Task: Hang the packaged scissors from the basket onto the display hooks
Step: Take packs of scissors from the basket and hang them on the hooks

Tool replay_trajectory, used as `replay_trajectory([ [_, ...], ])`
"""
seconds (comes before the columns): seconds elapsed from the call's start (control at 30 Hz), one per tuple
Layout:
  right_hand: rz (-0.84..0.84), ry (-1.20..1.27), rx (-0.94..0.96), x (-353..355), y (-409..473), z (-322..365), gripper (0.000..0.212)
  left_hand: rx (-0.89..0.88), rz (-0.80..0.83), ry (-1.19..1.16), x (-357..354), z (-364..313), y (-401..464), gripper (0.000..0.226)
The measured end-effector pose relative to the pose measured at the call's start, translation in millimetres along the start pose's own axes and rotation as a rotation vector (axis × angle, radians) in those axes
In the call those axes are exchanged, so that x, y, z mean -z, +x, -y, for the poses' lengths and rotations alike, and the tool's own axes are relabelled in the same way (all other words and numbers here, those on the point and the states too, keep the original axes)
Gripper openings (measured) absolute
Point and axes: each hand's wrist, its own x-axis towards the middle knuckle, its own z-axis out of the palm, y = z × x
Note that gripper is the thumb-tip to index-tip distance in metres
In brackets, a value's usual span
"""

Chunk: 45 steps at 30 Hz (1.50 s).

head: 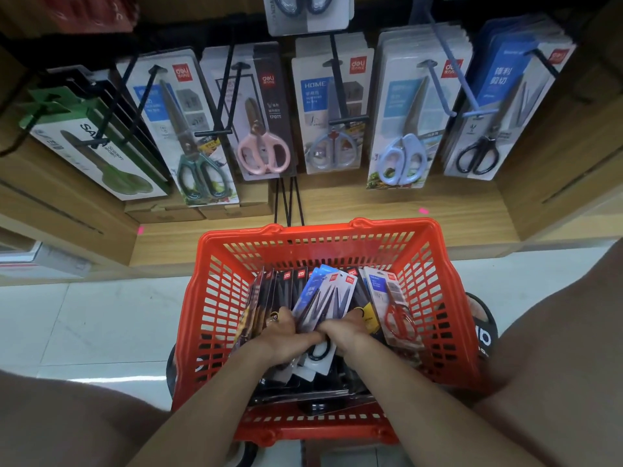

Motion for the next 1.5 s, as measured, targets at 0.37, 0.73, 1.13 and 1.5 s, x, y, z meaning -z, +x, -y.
replay_trajectory([
  [0.37,0.117,0.265,-0.008,20.3,-12.0,6.2,0.035,-0.061,-0.068,-0.051,8.6,2.6,1.4,0.053],
  [0.73,0.171,0.399,0.041,32.2,-41.7,15.6,0.033,-0.063,-0.196,-0.596,20.1,-7.5,-26.4,0.043],
  [1.13,0.243,0.332,0.208,66.8,-117.3,59.8,0.031,-0.248,0.152,-0.667,79.1,-41.3,-99.2,0.035],
  [1.5,0.372,0.252,0.476,135.4,-198.9,93.9,0.03,-0.579,0.169,-0.477,145.3,-65.0,-176.2,0.05],
])
